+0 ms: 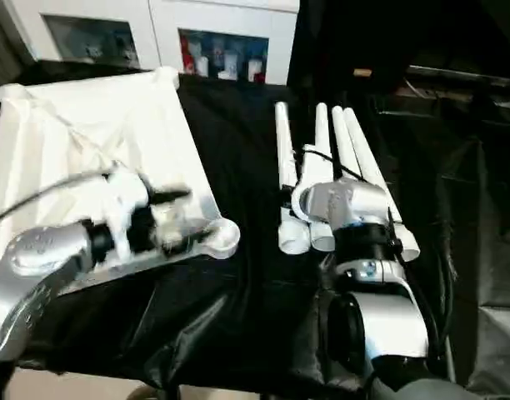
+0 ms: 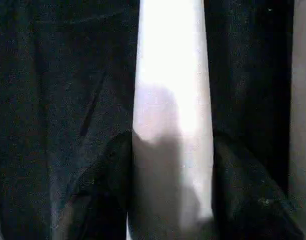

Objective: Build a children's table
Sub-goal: Pick table leg

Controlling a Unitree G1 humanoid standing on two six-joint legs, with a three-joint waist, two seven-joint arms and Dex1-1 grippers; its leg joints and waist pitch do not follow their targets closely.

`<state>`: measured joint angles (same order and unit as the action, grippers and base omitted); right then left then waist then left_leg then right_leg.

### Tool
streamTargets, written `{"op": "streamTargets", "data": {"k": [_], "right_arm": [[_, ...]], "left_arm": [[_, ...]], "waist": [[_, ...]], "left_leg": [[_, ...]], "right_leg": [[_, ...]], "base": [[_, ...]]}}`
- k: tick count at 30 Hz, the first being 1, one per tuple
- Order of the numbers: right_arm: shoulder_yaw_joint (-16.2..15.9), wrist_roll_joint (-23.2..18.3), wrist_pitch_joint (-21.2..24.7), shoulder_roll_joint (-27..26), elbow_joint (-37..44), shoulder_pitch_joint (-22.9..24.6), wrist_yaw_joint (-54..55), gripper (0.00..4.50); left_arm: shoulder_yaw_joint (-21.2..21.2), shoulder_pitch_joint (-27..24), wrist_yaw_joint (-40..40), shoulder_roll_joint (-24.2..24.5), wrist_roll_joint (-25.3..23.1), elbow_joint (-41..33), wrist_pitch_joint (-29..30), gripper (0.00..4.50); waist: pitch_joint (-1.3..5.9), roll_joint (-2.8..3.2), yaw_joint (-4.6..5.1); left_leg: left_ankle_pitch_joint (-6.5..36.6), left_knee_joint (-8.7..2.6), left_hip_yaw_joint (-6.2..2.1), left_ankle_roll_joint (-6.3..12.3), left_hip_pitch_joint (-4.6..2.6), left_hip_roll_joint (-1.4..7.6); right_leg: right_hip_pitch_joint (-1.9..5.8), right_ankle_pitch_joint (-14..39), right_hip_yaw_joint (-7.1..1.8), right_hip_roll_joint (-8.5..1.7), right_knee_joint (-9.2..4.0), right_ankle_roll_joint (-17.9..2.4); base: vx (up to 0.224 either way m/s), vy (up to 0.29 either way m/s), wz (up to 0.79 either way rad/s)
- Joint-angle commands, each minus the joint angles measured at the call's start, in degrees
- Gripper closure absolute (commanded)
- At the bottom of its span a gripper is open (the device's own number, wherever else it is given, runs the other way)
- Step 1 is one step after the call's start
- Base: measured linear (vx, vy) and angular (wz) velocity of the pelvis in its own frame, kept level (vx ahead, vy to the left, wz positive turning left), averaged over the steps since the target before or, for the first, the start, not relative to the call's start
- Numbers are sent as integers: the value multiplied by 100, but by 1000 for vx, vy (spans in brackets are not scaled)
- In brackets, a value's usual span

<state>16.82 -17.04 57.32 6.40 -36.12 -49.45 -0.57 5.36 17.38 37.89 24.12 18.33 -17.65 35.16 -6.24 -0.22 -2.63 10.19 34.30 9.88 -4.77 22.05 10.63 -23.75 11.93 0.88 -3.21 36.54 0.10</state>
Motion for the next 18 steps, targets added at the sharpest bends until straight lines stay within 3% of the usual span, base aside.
{"op": "streamTargets", "data": {"k": [1,2,3,4,6,7,8,9,10,11,13,14,15,16,17,18], "right_arm": [[167,-209,-358,-22,354,142,-218,264],[310,-451,-575,-2,593,316,-608,264],[449,-674,-508,26,718,400,-880,265],[544,-876,-394,42,845,461,-1097,266],[645,-1328,-98,107,1246,608,-1622,266],[617,-1582,17,180,1563,743,-2029,266],[522,-1821,53,273,1946,935,-2508,266],[522,-1821,53,273,1946,935,-2508,267],[440,-1974,45,391,2242,1127,-2868,267],[398,-2112,33,487,2506,1289,-3122,267],[357,-2355,76,622,2898,1511,-3471,267],[348,-2425,97,654,3003,1565,-3557,267],[312,-2553,153,730,3194,1659,-3738,267],[291,-2600,182,764,3262,1691,-3813,267],[203,-2716,296,856,3442,1770,-4042,267],[147,-2730,314,897,3490,1784,-4128,267]], "left_arm": [[-109,192,-99,-72,95,251,76,0],[-296,471,-133,-313,388,547,280,0],[-508,682,-241,-554,693,719,589,0],[-720,848,-359,-768,958,852,841,0],[-1087,1196,-657,-1147,1393,1146,1213,0],[-1320,1429,-855,-1379,1680,1366,1428,0],[-1560,1673,-1053,-1611,1993,1624,1637,0],[-1560,1673,-1053,-1611,1993,1624,1637,0],[-1721,1840,-1185,-1791,2228,1840,1695,0],[-1814,1967,-1254,-1909,2386,1998,1735,0],[-1940,2168,-1298,-2062,2574,2187,1839,0],[-1976,2225,-1304,-2098,2619,2231,1878,0],[-2045,2343,-1311,-2180,2717,2333,1946,0],[-2072,2391,-1315,-2217,2759,2378,1971,0],[-2195,2519,-1423,-2383,2896,2485,2088,0],[-2220,2559,-1449,-2449,2957,2500,2129,0]], "waist": [[593,89,-43],[622,96,-56],[614,63,-62],[616,99,-107],[625,73,-126],[622,121,-134],[619,130,-147],[625,176,-167],[615,106,-166],[612,100,-189],[623,-7,-204],[625,54,-248],[618,25,-214],[632,-6,-250],[618,27,-240],[623,23,-250]], "left_leg": [[322,-297,27,-125,-98,96],[344,-292,7,-135,-106,108],[410,-294,33,-122,-106,98],[557,-272,48,-158,-149,106],[536,-279,23,-125,-100,95],[575,-271,21,-127,-113,96],[652,-263,24,-60,-115,85],[661,-259,-6,-45,-100,87],[691,-274,-16,51,-70,80],[710,-265,-6,65,-80,77],[694,-259,18,146,-78,72],[640,-257,-1,166,-91,92],[620,-265,1,173,-53,80],[603,-251,13,191,-83,77],[616,-257,-1,188,-64,83],[638,-250,3,183,-74,87]], "right_leg": [[423,-898,-193,-279,-286,-1438],[430,-739,-189,-288,-274,-1442],[419,-632,-195,-280,-296,-1435],[394,-487,-212,-284,-306,-1469],[437,-483,-190,-278,-297,-1516],[423,-481,-187,-268,-289,-1515],[428,-458,-182,-260,-335,-1508],[444,-460,-179,-277,-319,-1522],[458,-229,-167,-281,-375,-1495],[457,-99,-169,-284,-399,-1469],[466,292,-181,-290,-439,-1397],[430,491,-181,-320,-444,-1356],[446,599,-170,-308,-453,-1320],[431,771,-171,-306,-474,-1237],[418,905,-164,-312,-481,-1212],[412,964,-162,-307,-493,-1191]], "base": [[0,0,0],[0,0,0],[0,0,0],[0,0,0],[0,0,0],[0,0,0],[0,0,0],[0,0,0],[0,0,0],[0,0,0],[0,0,0],[0,0,0],[0,0,0],[0,0,0],[0,0,0],[0,0,0]]}}
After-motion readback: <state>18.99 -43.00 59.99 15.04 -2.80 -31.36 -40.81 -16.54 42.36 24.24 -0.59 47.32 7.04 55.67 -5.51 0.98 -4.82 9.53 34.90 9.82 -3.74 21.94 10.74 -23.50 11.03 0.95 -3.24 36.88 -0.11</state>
